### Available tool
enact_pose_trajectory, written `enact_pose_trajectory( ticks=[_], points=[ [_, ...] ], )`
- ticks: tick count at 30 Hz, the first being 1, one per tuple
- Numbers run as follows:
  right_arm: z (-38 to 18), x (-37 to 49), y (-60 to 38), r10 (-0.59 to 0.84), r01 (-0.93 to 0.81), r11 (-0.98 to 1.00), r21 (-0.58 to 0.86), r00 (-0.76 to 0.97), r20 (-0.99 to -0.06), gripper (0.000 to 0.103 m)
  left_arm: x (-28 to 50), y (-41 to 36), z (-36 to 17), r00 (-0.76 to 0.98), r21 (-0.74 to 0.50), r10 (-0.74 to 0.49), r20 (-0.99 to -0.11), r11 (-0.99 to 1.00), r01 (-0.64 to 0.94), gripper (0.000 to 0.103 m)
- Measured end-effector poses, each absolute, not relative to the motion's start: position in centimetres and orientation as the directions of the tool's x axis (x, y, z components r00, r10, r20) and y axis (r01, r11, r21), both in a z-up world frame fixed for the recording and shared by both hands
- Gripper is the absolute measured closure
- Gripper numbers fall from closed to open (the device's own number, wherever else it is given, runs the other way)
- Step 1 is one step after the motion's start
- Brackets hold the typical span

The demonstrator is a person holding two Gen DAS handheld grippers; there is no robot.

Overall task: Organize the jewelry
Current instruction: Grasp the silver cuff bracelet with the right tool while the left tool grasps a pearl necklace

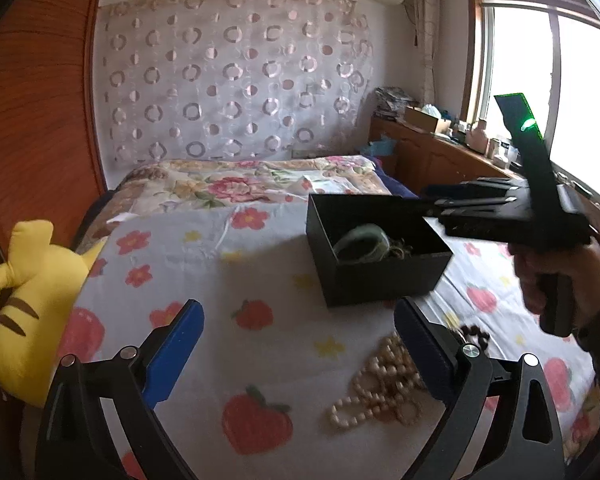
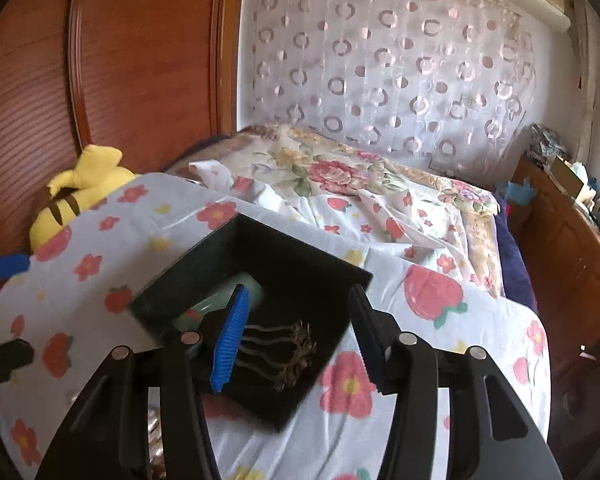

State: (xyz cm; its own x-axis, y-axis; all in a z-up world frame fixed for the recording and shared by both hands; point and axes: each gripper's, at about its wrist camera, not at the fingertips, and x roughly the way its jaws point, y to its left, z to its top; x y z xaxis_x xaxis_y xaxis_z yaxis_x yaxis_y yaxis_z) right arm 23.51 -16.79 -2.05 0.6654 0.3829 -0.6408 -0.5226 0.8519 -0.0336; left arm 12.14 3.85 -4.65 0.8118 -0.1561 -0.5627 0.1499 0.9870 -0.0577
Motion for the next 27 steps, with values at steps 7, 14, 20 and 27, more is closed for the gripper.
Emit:
enact_pose_trajectory(
  ticks=[7,14,20,27],
  points=[
    [-2.6,17.4,-18.4,0.444,-0.622,0.782,-0.042,0.603,-0.662,0.049,9.6,4.6,-6.0,0.788,-0.101,-0.172,-0.591,0.985,0.139,0.010],
    [-4.1,14.4,-17.2,0.471,-0.675,0.738,0.000,0.514,-0.717,0.037,8.2,4.6,-6.8,0.774,-0.085,-0.167,-0.610,0.986,0.145,0.010],
    [-6.5,12.9,-14.6,0.458,-0.708,0.706,-0.007,0.464,-0.759,0.035,7.9,4.5,-7.2,0.764,-0.081,-0.176,-0.620,0.984,0.161,0.010],
    [-7.5,13.0,-13.0,0.426,-0.719,0.694,-0.041,0.455,-0.782,0.040,7.5,4.6,-7.4,0.761,-0.081,-0.172,-0.626,0.984,0.156,0.010]
  ],
)
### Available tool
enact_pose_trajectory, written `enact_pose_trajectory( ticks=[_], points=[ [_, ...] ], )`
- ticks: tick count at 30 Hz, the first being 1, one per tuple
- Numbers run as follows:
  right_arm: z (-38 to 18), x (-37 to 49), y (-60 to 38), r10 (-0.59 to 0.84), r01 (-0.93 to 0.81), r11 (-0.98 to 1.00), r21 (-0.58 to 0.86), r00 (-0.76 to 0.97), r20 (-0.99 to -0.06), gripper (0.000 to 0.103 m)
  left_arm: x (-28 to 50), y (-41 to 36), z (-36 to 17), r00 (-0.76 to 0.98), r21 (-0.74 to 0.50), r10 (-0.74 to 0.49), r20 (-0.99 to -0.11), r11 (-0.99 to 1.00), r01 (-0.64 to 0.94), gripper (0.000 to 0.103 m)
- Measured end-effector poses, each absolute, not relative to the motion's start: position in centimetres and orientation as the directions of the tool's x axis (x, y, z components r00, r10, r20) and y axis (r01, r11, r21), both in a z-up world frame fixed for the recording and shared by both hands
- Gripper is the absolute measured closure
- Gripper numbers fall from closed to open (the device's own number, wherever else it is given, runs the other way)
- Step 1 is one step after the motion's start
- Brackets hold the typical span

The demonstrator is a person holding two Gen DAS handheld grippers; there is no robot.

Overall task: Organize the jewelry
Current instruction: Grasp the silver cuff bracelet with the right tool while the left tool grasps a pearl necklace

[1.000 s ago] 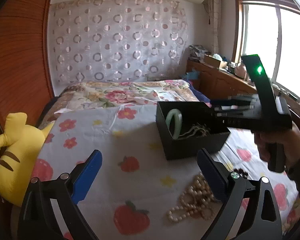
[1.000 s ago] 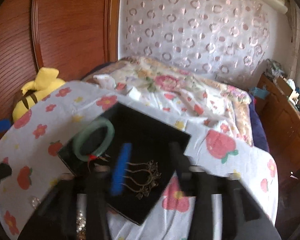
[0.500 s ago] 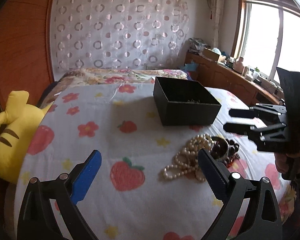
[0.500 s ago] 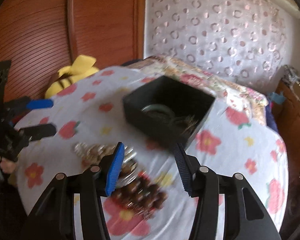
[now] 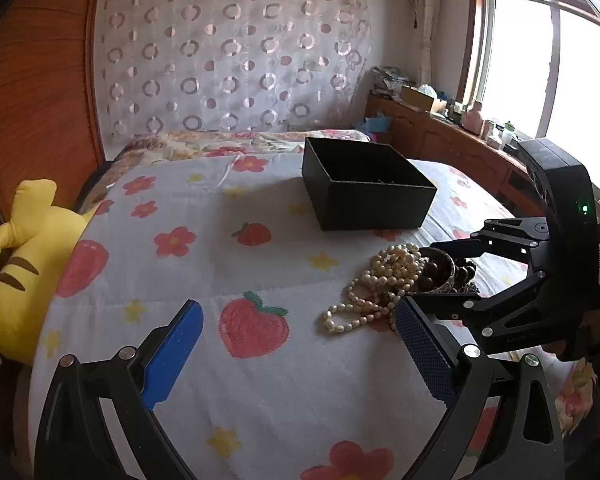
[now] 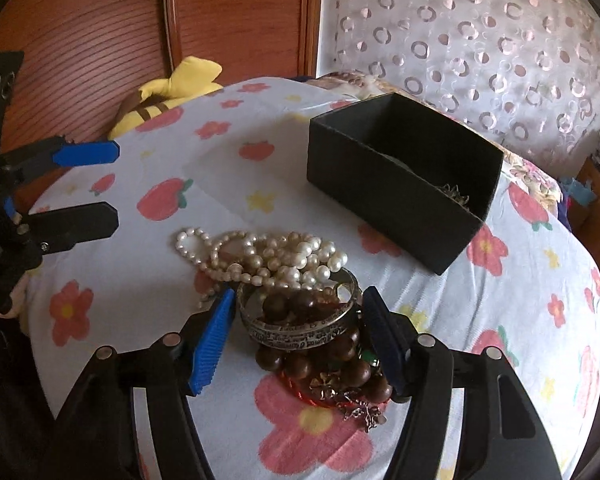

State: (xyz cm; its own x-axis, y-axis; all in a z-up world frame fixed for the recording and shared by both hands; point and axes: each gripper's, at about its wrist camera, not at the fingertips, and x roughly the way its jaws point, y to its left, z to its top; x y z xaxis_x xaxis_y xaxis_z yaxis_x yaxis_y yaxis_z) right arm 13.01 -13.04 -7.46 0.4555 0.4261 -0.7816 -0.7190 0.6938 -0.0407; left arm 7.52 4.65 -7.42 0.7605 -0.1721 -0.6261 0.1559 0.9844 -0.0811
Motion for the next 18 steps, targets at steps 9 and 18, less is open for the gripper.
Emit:
enact_pose_trajectory(
  ticks=[9,18],
  points=[
    [-5.9,11.4,-14.3,0.444,-0.738,0.669,-0.089,0.493,-0.748,0.040,7.5,4.7,-7.6,0.757,-0.082,-0.168,-0.632,0.985,0.151,0.010],
    [-2.6,10.0,-16.6,0.486,-0.718,0.688,-0.103,0.561,-0.670,0.041,7.6,4.2,-7.9,0.749,-0.068,-0.164,-0.641,0.985,0.157,0.010]
  ],
)
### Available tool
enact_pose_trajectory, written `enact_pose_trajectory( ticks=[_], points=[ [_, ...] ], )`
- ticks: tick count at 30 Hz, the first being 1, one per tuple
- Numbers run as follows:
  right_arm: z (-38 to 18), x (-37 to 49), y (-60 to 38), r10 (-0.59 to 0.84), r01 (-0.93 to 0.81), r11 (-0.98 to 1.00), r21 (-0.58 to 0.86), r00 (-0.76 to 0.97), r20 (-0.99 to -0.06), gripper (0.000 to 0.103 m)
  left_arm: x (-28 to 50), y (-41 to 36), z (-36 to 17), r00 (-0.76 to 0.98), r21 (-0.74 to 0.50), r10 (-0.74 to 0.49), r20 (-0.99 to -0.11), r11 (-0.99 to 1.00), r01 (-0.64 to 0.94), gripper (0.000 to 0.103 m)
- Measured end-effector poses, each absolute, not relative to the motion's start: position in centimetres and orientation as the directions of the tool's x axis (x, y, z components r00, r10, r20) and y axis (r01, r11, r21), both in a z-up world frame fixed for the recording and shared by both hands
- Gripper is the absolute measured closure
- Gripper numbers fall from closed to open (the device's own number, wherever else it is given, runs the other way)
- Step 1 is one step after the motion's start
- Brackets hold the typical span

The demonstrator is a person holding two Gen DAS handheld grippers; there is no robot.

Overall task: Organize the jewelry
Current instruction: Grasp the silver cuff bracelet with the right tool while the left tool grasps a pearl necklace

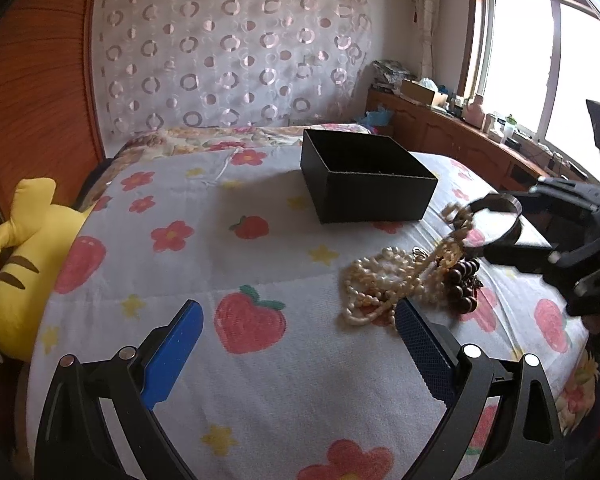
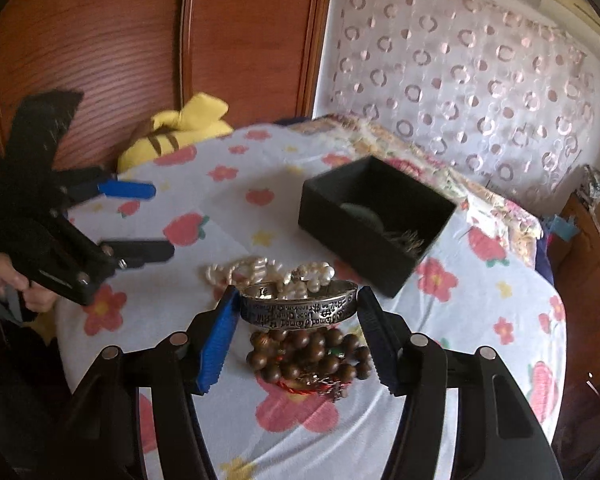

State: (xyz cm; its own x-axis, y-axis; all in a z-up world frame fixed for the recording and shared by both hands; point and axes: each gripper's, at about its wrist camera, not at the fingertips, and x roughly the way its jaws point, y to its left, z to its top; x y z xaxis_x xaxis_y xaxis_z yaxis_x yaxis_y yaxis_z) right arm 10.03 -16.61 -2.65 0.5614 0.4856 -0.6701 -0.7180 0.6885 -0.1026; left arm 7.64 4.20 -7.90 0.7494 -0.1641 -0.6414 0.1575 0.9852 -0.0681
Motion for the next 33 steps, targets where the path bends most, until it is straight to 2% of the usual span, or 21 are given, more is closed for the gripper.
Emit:
enact_pose_trajectory(
  ticks=[7,15,16,18,19,21,22,23,24,33],
  points=[
    [-1.0,9.7,-17.4,0.448,-0.701,0.695,-0.160,0.596,-0.666,0.040,7.6,3.3,-7.9,0.750,-0.061,-0.181,-0.636,0.981,0.185,0.010],
    [-0.9,9.6,-20.6,0.434,-0.640,0.759,-0.115,0.630,-0.644,0.040,7.6,2.2,-8.1,0.723,-0.081,-0.241,-0.647,0.965,0.250,0.010],
    [-1.3,9.6,-21.0,0.429,-0.633,0.767,-0.108,0.630,-0.647,0.040,7.6,2.0,-8.1,0.716,-0.085,-0.254,-0.650,0.961,0.264,0.013],
    [-2.2,9.6,-21.9,0.420,-0.620,0.780,-0.092,0.625,-0.658,0.040,7.5,1.6,-8.4,0.696,-0.088,-0.271,-0.665,0.954,0.287,0.032],
    [-2.7,9.6,-22.3,0.416,-0.612,0.787,-0.079,0.621,-0.664,0.040,7.7,1.4,-8.7,0.683,-0.092,-0.276,-0.677,0.951,0.294,0.036],
    [-3.8,9.6,-22.9,0.409,-0.594,0.802,-0.056,0.615,-0.674,0.040,8.0,1.3,-9.1,0.660,-0.099,-0.279,-0.697,0.950,0.297,0.056],
    [-4.2,9.6,-23.2,0.407,-0.585,0.810,-0.044,0.613,-0.677,0.040,8.2,1.3,-9.3,0.652,-0.104,-0.279,-0.705,0.950,0.295,0.063],
    [-4.8,9.6,-23.4,0.407,-0.576,0.817,-0.028,0.611,-0.679,0.040,8.4,1.3,-9.4,0.647,-0.109,-0.279,-0.709,0.950,0.291,0.075],
    [-5.2,9.6,-23.6,0.412,-0.569,0.822,-0.010,0.606,-0.681,0.040,8.7,1.4,-9.5,0.643,-0.120,-0.279,-0.713,0.952,0.281,0.080],
    [-7.8,9.9,-24.4,0.404,-0.534,0.845,0.031,0.601,-0.690,0.040,11.1,0.9,-9.8,0.602,-0.115,-0.263,-0.754,0.955,0.273,0.082]
  ],
)
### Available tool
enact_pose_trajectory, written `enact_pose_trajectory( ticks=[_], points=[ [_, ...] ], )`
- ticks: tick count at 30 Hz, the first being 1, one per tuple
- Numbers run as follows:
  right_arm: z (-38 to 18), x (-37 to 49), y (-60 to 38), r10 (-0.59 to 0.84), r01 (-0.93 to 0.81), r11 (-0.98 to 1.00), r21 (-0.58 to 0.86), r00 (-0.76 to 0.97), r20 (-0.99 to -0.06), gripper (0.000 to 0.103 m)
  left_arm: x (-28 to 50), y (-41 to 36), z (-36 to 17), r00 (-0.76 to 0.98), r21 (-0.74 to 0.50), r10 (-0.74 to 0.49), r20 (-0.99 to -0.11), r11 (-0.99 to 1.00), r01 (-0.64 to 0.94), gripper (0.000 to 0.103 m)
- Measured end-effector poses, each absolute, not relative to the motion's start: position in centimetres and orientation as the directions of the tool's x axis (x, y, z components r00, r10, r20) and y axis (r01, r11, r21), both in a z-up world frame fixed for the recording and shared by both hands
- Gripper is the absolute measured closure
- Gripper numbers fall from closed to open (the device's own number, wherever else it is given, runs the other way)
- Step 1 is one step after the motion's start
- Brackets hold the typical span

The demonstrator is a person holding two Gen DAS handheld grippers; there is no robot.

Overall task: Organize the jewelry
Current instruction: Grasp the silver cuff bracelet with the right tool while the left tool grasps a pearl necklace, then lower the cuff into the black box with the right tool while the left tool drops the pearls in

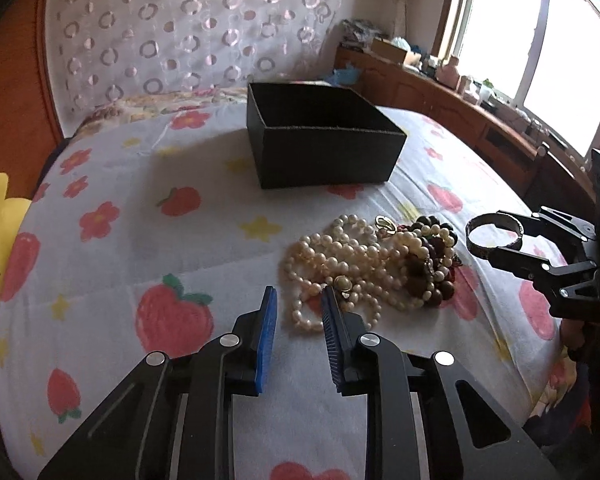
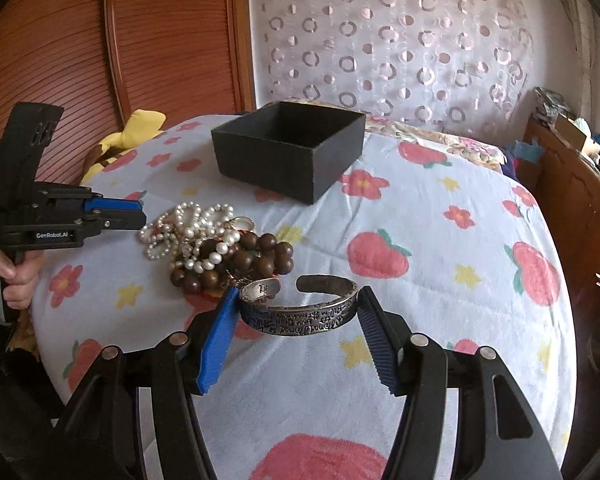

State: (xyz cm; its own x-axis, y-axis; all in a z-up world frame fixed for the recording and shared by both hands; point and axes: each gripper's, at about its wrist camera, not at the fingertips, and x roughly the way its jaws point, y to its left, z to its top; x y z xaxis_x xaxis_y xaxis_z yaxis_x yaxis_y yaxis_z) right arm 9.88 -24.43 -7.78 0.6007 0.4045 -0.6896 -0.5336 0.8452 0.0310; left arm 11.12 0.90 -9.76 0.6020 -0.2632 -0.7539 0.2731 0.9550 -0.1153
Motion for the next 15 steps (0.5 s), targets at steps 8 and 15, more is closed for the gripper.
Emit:
enact_pose_trajectory(
  ticks=[8,15],
  points=[
    [-8.1,9.9,-24.8,0.409,-0.521,0.852,0.044,0.612,-0.677,0.040,11.5,-0.5,-10.3,0.599,-0.009,-0.188,-0.779,0.958,0.288,0.086],
    [-7.9,10.0,-25.3,0.426,-0.512,0.855,0.078,0.609,-0.670,0.040,11.3,-0.8,-9.8,0.616,0.018,-0.188,-0.765,0.950,0.313,0.099]
  ],
)
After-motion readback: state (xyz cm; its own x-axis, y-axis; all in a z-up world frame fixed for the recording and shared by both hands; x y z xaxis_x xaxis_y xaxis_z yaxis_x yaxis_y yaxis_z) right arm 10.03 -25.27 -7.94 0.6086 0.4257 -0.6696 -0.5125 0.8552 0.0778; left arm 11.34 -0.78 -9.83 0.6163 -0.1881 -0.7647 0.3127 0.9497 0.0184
